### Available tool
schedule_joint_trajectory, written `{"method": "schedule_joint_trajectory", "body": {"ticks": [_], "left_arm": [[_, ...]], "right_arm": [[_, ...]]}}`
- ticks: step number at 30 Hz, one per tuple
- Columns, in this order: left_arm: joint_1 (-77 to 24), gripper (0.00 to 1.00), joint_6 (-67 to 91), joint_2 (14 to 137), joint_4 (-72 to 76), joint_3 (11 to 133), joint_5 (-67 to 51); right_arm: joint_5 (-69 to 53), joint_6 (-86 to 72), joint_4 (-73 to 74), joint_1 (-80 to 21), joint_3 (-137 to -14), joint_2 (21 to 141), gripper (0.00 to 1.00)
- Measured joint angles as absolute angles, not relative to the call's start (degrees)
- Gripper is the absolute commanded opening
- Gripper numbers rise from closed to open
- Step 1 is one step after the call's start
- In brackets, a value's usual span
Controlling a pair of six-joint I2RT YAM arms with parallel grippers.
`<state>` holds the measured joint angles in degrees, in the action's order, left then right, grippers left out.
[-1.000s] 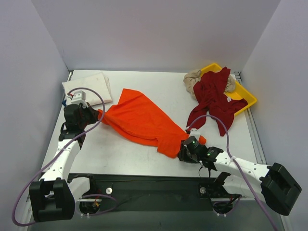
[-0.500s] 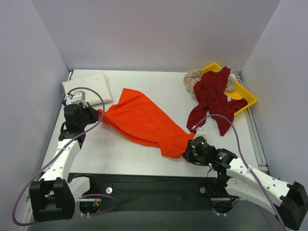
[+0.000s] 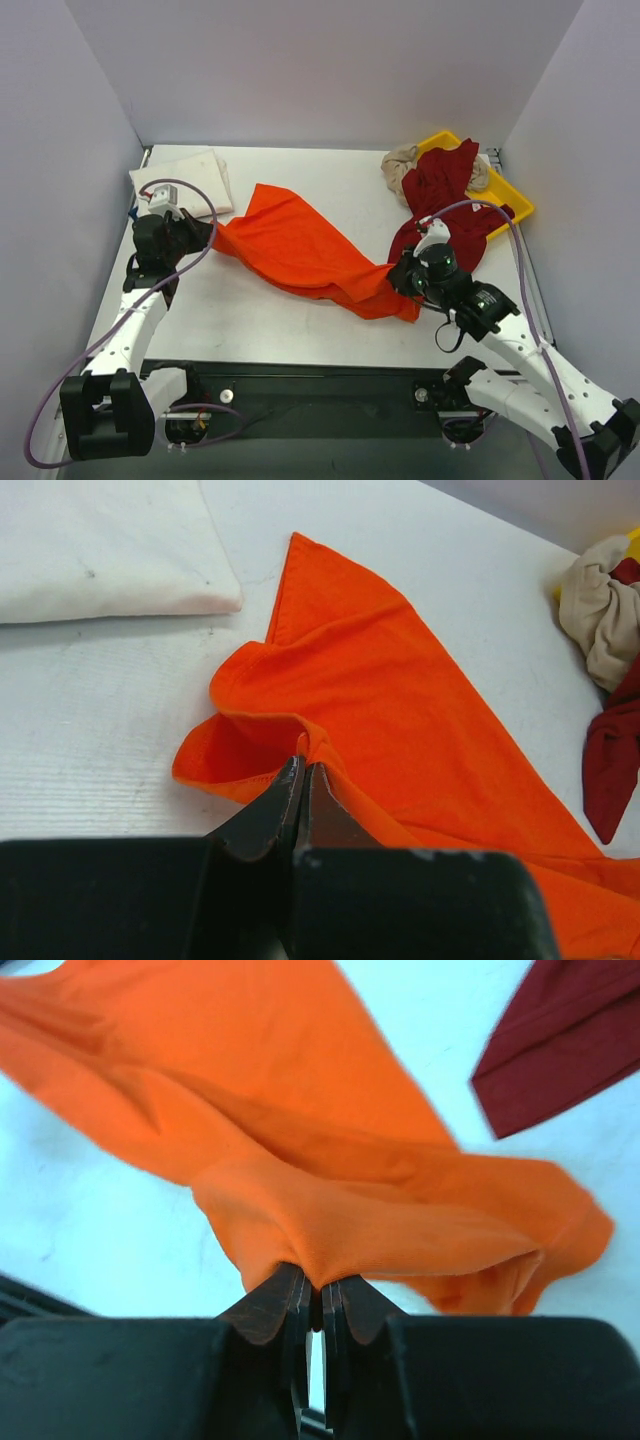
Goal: Fold and stack the t-shirts
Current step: Flatten out the tshirt
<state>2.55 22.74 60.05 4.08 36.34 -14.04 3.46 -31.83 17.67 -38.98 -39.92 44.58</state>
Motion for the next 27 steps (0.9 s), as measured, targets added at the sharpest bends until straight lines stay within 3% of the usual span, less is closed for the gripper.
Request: {"method": "schedule_joint_trajectory", "body": {"ticks": [4, 10, 27], "left_arm": [[2.5, 0.0, 24.2, 60.9, 5.4, 36.8, -14.9], [2.5, 0.0, 26.7, 61.4, 4.8, 43.0, -15.7], [2.6, 0.0, 23.6, 46.4, -10.9, 82.9, -12.1]], "right_arm": [[2.1, -29.0, 16.0, -33.0, -43.3, 50.4, 0.0], [1.9, -24.1, 16.5, -32.2, -54.7, 54.0, 0.0], [-3.8, -9.8, 20.8, -32.2, -97.3, 48.9, 0.0]]}}
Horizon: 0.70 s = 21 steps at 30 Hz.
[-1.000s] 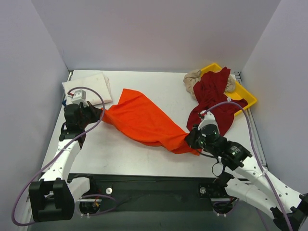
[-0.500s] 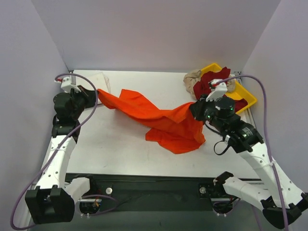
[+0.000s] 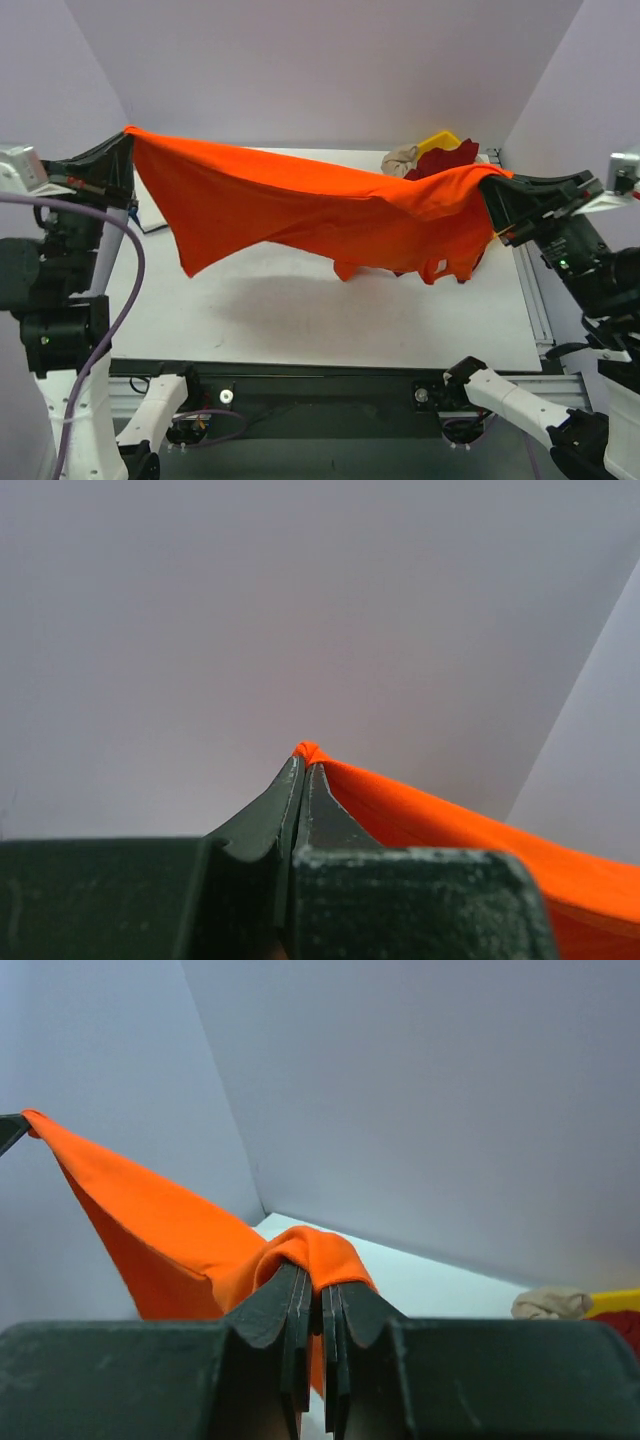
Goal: Fold and stack the t-shirts
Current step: Flatten out the tshirt
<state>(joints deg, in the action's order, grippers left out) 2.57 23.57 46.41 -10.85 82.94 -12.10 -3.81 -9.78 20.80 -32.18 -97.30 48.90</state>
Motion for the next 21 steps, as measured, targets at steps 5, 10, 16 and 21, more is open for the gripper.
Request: {"method": "schedule_joint_trajectory", "body": {"ticks": [5, 10, 16, 21], "left_arm": [[2.6, 0.0, 21.2, 45.2, -14.5, 91.9, -10.7], [2.6, 0.0, 20.3, 45.6, -14.8, 92.2, -10.7], [2.7, 0.0, 20.3, 54.0, -13.8, 83.2, -11.7], [3.8, 0.0, 20.8, 65.2, -13.3, 73.6, -13.6]], "right_arm": [[-8.3, -7.9, 22.2, -32.2, -105.8, 49.8, 0.0], [-9.4, -6.4, 22.5, -32.2, -111.3, 54.4, 0.0], [-5.9, -4.4, 22.2, -30.6, -112.8, 68.8, 0.0], [-6.5, -5.8, 22.3, -24.6, -112.9, 85.3, 0.0]]}}
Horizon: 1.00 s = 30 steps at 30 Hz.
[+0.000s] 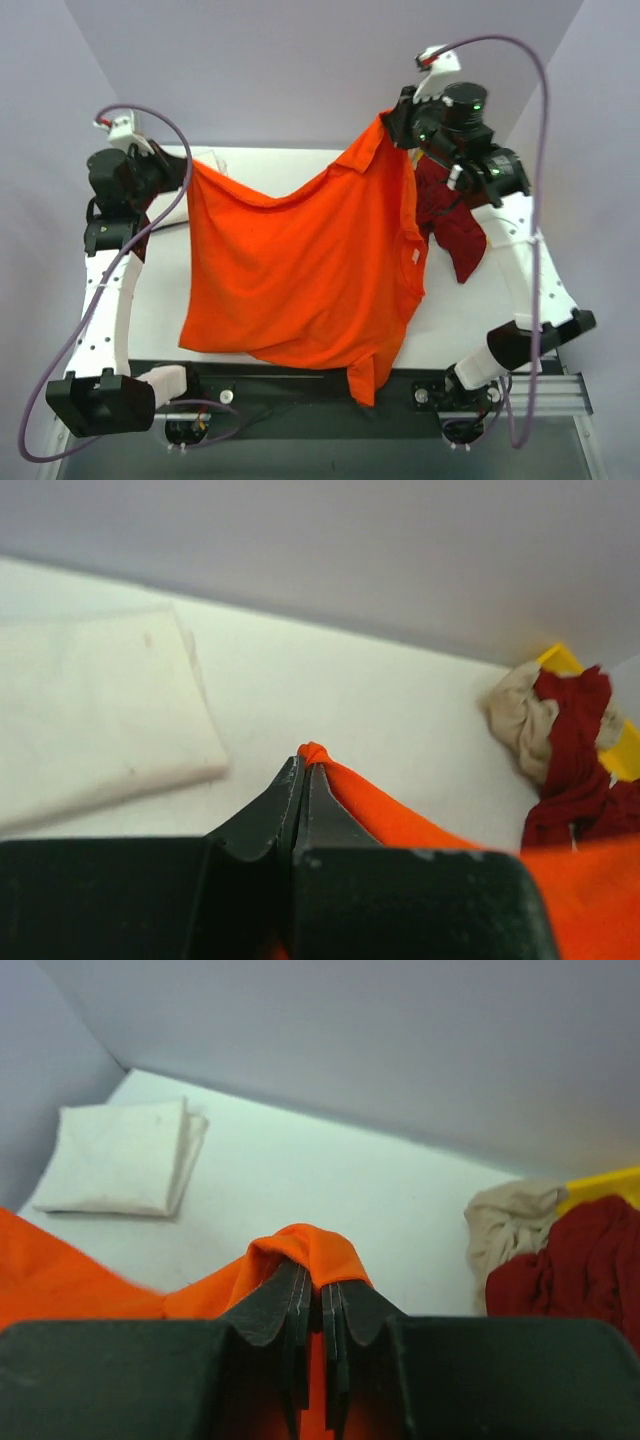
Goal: Fold and stack the t-shirts
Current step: Flatten out the tshirt
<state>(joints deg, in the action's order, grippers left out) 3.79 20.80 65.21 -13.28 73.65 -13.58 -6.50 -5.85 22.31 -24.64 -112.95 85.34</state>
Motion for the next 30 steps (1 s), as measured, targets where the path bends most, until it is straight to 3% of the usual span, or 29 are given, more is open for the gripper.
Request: {"method": "schedule_joint_trajectory", "body": {"ticks": [5, 10, 20, 30], "left_arm": [[4.6, 0.0, 20.9, 70.4, -14.9, 68.1, -14.6], [4.6, 0.0, 21.2, 67.6, -13.6, 66.9, -15.6], [4.6, 0.0, 21.7, 51.3, -14.7, 68.1, -15.6], [4.6, 0.0, 18.5, 44.4, -22.9, 87.0, -13.7]], "right_arm": [[-6.8, -7.5, 24.4, -20.8, -112.9, 95.2, 0.0], [-6.9, -8.3, 24.9, -19.2, -112.4, 94.1, 0.0], [-8.5, -8.5, 23.0, -19.3, -104.4, 73.7, 0.0], [-12.0, -6.9, 21.6, -19.6, -107.1, 56.3, 0.0]]}}
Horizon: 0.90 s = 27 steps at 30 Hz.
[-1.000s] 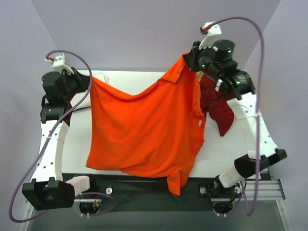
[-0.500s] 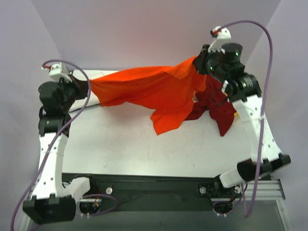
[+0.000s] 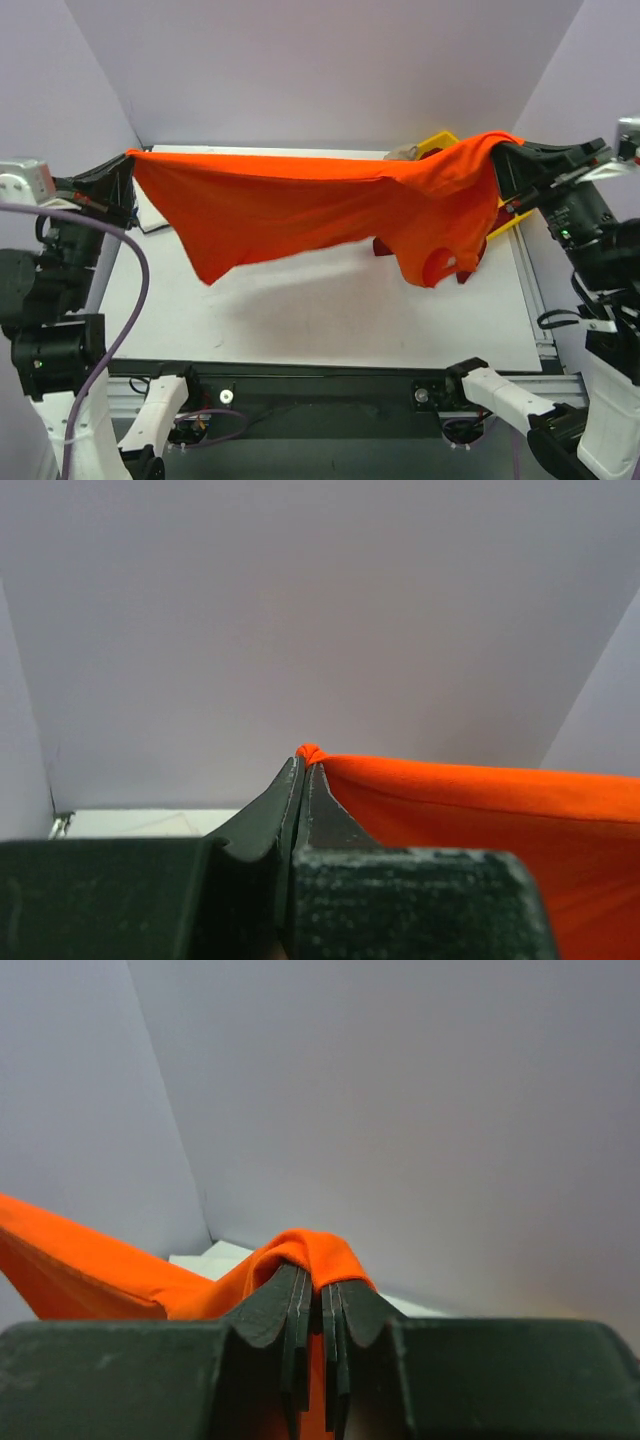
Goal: Fold and stack the t-shirts
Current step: Flatten out the tshirt
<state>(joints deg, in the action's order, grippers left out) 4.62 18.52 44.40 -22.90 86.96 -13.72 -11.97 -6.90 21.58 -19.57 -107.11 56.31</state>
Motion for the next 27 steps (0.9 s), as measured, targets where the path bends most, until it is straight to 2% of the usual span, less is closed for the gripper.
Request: {"method": "schedule_joint_trajectory", "body": {"ticks": [7, 13, 14, 15, 17, 18, 19, 20, 21, 24, 27], "left_arm": [[4.6, 0.0, 17.2, 45.5, -23.6, 91.1, -13.9], [4.7, 0.0, 17.0, 55.5, -20.9, 82.7, -14.7], [5.1, 0.07, 17.0, 58.2, -20.1, 80.4, -15.3], [5.7, 0.24, 17.0, 62.0, -18.7, 77.3, -16.4], [7.3, 0.38, 17.1, 68.9, -17.0, 73.2, -18.8], [8.2, 0.46, 17.2, 73.6, -16.0, 71.5, -19.7], [9.0, 0.6, 17.2, 78.2, -15.4, 70.2, -20.2], [9.9, 0.64, 17.1, 82.9, -15.3, 69.3, -20.5], [10.6, 0.67, 17.4, 87.1, -15.4, 68.7, -20.6], [11.9, 0.73, 17.4, 95.2, -15.9, 67.4, -20.2], [11.7, 0.77, 17.6, 93.5, -15.3, 64.4, -19.6]], "right_arm": [[-14.5, -6.6, 21.2, -19.6, -114.2, 58.8, 0.0], [-15.5, -7.1, 18.4, -19.6, -116.5, 71.9, 0.0], [-15.6, -7.3, 17.6, -19.6, -116.2, 75.2, 0.0], [-15.7, -7.5, 16.7, -19.5, -116.1, 78.9, 0.0], [-16.0, -8.5, 15.1, -19.1, -116.4, 88.3, 0.0], [-16.3, -9.2, 14.7, -18.8, -117.5, 93.4, 0.14], [-16.7, -10.3, 14.0, -18.3, -118.6, 99.0, 0.26], [-17.3, -11.5, 14.3, -17.6, -120.5, 105.4, 0.41], [-17.7, -12.9, 14.5, -16.9, -122.8, 111.4, 0.61], [-20.3, -16.3, 16.0, -13.9, -130.2, 128.6, 0.73], [-21.8, -19.2, 18.5, -10.9, -127.3, 135.8, 0.77]]}}
